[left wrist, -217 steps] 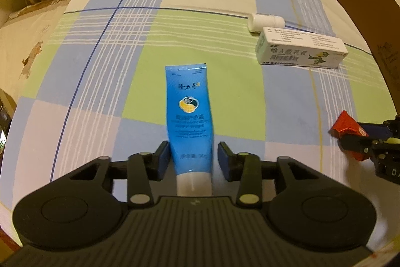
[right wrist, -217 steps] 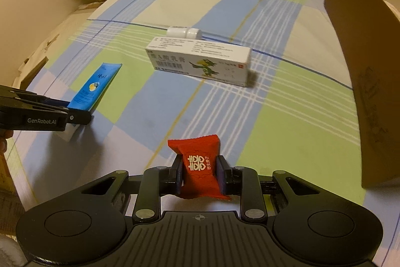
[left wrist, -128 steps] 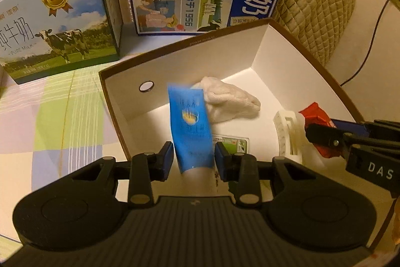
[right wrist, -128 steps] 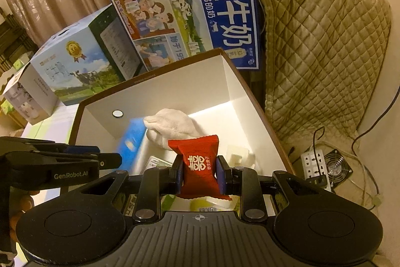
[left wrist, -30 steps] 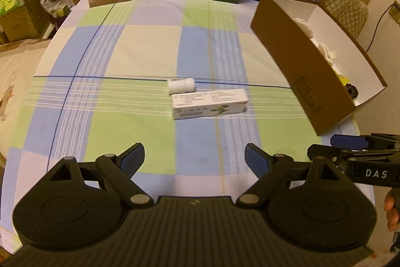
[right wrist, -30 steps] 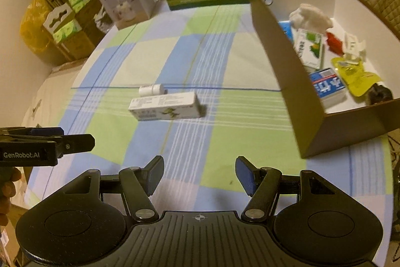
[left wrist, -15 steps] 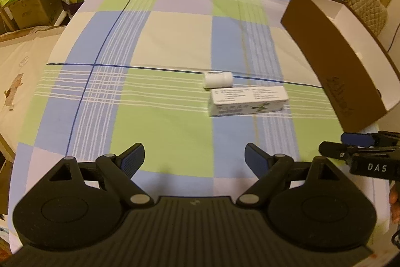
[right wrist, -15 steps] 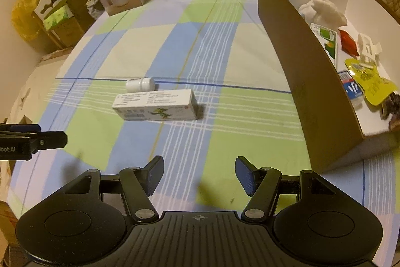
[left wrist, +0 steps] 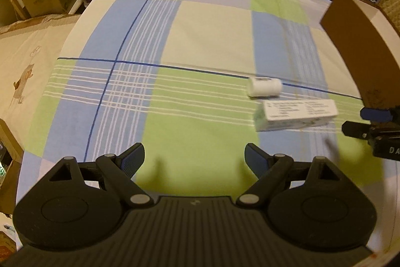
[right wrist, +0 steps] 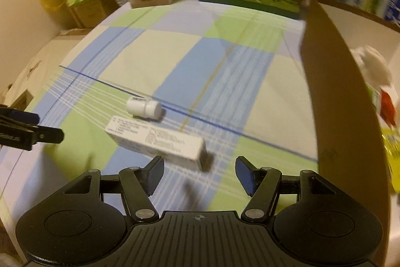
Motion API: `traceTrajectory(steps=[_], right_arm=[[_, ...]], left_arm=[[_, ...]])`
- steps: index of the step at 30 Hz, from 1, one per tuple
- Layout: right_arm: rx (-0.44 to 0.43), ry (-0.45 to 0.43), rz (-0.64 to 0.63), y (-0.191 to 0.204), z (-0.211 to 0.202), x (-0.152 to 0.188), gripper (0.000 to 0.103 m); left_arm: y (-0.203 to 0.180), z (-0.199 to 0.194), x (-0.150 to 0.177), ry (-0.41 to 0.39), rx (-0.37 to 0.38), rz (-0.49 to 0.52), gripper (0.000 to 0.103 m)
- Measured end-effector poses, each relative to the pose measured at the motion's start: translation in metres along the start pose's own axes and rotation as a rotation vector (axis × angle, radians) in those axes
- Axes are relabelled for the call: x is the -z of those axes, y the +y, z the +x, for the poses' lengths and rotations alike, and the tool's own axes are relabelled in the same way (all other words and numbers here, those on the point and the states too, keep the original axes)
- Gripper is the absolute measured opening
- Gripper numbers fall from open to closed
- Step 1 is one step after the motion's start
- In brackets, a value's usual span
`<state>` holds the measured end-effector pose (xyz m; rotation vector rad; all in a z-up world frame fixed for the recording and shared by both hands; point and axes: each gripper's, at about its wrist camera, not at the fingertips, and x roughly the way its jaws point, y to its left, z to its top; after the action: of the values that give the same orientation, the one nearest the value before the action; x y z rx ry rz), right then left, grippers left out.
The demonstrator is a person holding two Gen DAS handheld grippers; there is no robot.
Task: Organize objects
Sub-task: 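Grasp the white medicine box with the right tool while the left tool grasps the white pill bottle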
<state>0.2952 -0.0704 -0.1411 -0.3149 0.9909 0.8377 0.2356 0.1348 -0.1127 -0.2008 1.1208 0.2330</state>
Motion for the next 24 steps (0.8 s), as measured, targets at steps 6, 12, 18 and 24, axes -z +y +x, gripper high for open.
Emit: traceTrajectory(steps=[6,12,18,24], right_arm=[[-0.057,0.018,-0.180,0.015,0.022,-0.011,0.061],[-0.088,0.035,-0.357,0.030,0.041,-0.013,0.061],[-0.139,0.068,-0.426,0.034,0.046,-0.006,0.042],[-0.184,0.096,-0.408,0.034,0.036,0.008,0.023]], left_arm=[[0.012,0.020,-0.011,0.027,-0.010,-0.024,0.084],[0.018,0.029,-0.016,0.037,-0.005,-0.020,0.084],[0.024,0.035,-0.017,0.049,-0.005,-0.026,0.084],[0.022,0.038,-0.018,0.053,0.006,-0.022,0.084]])
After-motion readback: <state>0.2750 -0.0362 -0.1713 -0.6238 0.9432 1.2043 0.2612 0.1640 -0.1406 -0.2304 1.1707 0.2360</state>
